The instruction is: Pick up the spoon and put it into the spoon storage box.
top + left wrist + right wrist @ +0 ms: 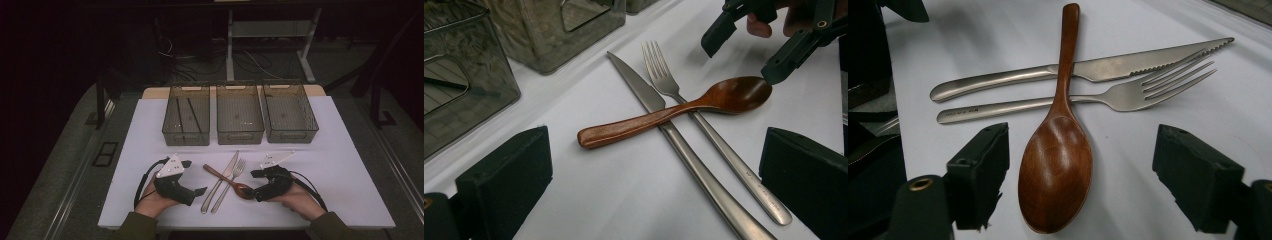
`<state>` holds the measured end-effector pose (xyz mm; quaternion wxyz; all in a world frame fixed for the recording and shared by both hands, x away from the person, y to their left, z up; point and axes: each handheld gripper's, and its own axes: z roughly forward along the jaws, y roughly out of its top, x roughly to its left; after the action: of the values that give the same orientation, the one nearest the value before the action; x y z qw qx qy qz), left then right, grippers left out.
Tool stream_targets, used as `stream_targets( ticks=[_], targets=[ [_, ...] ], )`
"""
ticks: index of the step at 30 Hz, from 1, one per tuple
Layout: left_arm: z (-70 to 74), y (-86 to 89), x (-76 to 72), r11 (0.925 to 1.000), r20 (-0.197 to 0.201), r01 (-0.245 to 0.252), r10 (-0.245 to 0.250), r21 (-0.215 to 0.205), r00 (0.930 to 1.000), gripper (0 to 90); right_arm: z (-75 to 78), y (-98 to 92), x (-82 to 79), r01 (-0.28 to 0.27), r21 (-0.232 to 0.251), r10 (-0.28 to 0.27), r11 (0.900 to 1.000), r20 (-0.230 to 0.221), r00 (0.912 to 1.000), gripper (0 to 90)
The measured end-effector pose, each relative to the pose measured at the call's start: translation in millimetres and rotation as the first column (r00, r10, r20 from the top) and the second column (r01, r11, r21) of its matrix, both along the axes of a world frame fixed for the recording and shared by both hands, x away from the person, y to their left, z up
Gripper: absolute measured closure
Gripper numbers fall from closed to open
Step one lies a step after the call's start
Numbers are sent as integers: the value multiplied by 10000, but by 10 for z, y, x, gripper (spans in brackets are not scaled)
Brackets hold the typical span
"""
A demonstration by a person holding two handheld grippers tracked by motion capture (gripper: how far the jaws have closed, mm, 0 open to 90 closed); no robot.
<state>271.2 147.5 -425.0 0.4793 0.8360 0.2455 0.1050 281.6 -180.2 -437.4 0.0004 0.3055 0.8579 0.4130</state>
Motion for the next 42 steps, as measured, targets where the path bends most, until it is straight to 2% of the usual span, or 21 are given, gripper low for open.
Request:
stream_targets(
  ticks=[3,17,36,42],
  targets=[
    [-2,-4,-3,10000,2,11,-11,32,10000,1,-12,14,-9,-139,-85,138,9999,-93,9999,279],
    [-1,5,-3,10000,-12,-8,8,1,10000,1,-63,84,-54,-592,-598,599,9965,112,9981,438],
    [9,14,-10,10000,10,-28,28,-8,10000,1,-88,168,-143,-979,-1276,1047,9870,478,9934,538],
    [13,22,-11,10000,26,-44,44,-20,10000,1,-88,186,-173,-1145,-1205,1200,9861,388,9920,621]
  ],
)
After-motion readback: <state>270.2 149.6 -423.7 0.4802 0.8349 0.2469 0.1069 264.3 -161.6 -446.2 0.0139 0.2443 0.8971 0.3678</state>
